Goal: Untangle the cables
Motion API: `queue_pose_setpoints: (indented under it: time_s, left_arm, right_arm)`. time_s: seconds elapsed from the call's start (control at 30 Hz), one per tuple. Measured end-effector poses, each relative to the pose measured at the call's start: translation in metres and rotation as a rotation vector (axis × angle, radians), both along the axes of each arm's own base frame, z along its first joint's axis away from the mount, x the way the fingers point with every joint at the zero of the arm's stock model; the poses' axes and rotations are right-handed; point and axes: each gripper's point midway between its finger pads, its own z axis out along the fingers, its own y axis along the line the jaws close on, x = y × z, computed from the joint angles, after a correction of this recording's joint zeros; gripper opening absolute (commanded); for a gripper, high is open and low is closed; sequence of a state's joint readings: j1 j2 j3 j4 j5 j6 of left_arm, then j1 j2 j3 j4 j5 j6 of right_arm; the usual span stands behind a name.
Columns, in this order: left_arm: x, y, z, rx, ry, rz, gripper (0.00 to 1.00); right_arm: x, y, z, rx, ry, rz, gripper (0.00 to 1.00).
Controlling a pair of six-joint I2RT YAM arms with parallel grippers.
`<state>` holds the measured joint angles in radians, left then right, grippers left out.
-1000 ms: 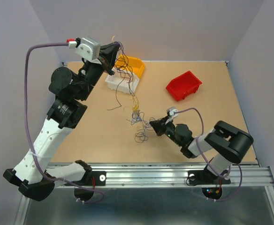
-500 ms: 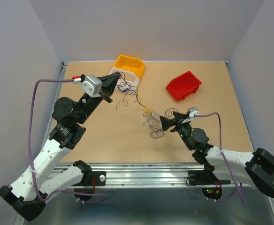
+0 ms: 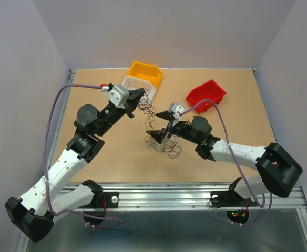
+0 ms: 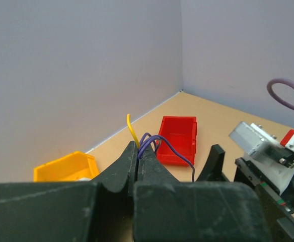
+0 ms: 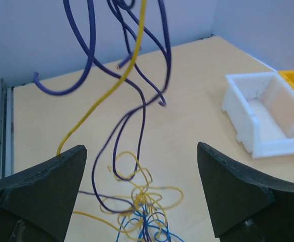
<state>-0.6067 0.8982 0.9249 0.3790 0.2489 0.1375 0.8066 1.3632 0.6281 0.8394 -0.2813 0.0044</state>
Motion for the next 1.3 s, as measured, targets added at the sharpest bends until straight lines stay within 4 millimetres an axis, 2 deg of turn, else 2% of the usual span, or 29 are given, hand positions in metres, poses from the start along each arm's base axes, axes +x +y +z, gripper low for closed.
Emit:
queue_pose_setpoints:
  time_s: [0.07,0.17,0.37,0.53,0.67,0.83,0.97,1.1,1.23,1.3]
  left_arm:
    - [0.000,-0.001,0.000,-0.001,-0.001,-0.002,0.00]
    - [0.000,-0.001,0.002,-0.006,-0.009,-0.002,0.00]
    - [0.002,0.002,0.006,-0.023,-0.025,0.014,0.00]
    - [0.009,-0.001,-0.004,-0.017,-0.010,0.024,0.00]
    - [0.021,-0.006,-0.018,0.002,0.024,0.042,0.00]
    - [0.025,-0.005,-0.021,0.005,0.033,0.053,0.00]
    - [0.025,-0.005,-0.022,0.006,0.034,0.053,0.00]
    - [0.025,-0.006,-0.022,0.006,0.034,0.053,0.00]
    - [0.024,-0.006,-0.022,0.006,0.034,0.052,0.00]
    - [0.024,-0.006,-0.022,0.006,0.034,0.052,0.00]
  right_arm:
    - [0.002,0.014,0.002,-0.023,-0.012,0.053,0.90]
    - [0.003,0.024,0.002,-0.040,-0.021,0.091,0.88]
    - [0.006,0.022,-0.007,-0.064,-0.003,0.073,0.89]
    - [-0.008,0.004,-0.021,-0.073,0.021,0.056,0.93]
    - [-0.015,-0.020,-0.012,-0.022,0.034,-0.020,0.96]
    - [-0.008,-0.049,0.009,0.060,0.033,-0.169,0.94]
    - [-0.010,-0.052,0.015,0.082,0.030,-0.175,0.89]
    - [-0.013,-0.044,0.002,0.058,0.062,-0.130,0.85]
    - [-0.010,-0.030,-0.026,-0.002,0.120,-0.093,0.81]
    - [-0.008,-0.024,-0.037,-0.027,0.142,-0.078,0.70]
